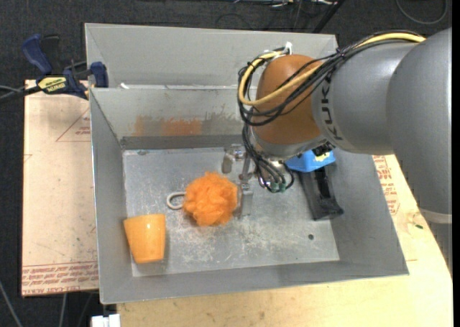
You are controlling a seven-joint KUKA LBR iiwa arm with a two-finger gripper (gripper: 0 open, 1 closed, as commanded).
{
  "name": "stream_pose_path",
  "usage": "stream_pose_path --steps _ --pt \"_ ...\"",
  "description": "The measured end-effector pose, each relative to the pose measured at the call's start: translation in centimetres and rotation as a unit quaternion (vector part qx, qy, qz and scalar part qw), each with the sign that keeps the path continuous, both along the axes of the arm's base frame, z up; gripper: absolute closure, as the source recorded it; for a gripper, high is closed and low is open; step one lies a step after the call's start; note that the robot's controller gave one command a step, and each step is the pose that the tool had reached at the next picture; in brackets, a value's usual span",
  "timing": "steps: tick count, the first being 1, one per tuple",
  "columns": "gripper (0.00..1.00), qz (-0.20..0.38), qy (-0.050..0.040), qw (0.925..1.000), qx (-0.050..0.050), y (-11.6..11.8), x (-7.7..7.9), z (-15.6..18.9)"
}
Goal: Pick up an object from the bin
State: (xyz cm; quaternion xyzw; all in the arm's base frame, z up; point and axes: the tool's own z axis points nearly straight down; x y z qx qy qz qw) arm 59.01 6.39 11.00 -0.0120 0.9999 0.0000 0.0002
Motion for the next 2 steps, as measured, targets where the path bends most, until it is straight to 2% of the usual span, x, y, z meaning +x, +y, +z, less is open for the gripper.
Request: stream_pose_path --steps 1,2 --pt "0.00 0.028 -0.0031 0.9996 0.002 0.7 -0.3 -2.8" --pt "0.00 0.115 -0.0011 0.9933 0.000 4.0 -0.6 -3.9"
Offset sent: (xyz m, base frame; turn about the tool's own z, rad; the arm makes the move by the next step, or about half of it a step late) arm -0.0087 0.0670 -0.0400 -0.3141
